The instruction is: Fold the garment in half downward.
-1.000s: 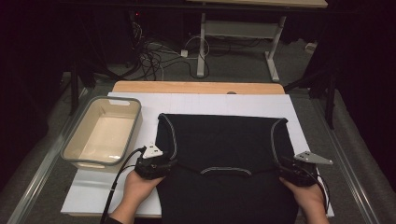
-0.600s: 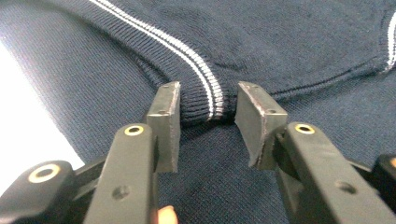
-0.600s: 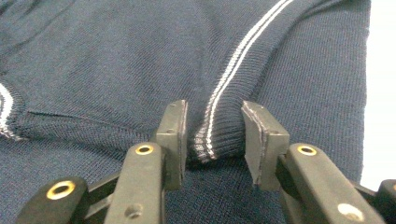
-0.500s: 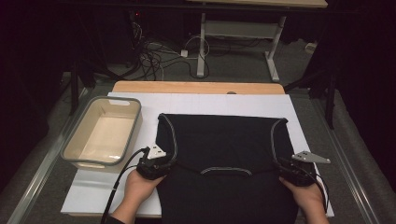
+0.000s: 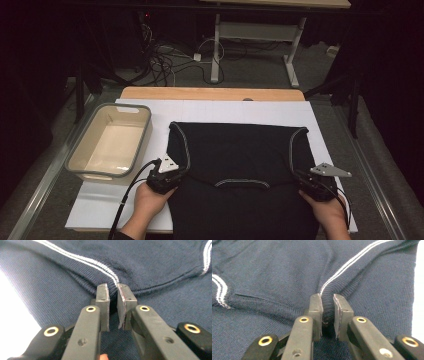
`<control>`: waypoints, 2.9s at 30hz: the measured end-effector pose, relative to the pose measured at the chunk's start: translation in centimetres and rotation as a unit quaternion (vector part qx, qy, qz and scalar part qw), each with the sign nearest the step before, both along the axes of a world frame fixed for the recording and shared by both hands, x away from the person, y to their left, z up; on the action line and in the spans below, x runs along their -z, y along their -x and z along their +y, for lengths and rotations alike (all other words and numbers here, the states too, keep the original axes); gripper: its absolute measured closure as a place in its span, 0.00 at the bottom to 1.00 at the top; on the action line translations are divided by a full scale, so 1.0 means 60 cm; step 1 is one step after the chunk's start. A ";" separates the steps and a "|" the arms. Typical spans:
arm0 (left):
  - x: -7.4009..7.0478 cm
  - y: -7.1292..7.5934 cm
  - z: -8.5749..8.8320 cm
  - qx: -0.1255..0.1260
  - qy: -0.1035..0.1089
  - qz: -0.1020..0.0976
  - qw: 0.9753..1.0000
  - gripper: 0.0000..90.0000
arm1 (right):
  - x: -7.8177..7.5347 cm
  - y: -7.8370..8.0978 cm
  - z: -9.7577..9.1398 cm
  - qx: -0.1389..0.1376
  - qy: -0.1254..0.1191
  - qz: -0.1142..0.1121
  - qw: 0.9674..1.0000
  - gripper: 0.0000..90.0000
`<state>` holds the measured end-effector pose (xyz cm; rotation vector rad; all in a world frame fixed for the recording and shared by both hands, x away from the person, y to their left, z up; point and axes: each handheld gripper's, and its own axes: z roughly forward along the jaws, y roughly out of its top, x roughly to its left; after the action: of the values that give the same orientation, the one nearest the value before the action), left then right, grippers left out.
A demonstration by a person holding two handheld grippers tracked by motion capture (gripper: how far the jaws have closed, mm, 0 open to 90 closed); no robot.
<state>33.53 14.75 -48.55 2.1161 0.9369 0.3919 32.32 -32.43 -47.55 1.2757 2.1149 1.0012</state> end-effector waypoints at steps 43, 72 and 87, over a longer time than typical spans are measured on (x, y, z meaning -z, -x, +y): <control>-0.034 0.138 0.043 0.050 0.048 -0.042 0.997 0.87 | -0.025 0.153 -0.030 -0.014 -0.046 -0.084 0.995 0.88; -0.028 0.196 0.054 0.072 0.044 -0.019 0.996 0.81 | -0.014 0.221 -0.036 -0.017 -0.051 -0.067 0.996 0.73; -0.023 0.198 -0.103 0.161 0.069 0.021 0.984 0.45 | -0.006 0.218 0.103 -0.134 -0.048 -0.045 0.989 0.58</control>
<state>21.65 8.56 -47.19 2.1060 0.6102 0.1154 19.26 -26.23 -47.19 0.9845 2.2298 1.2603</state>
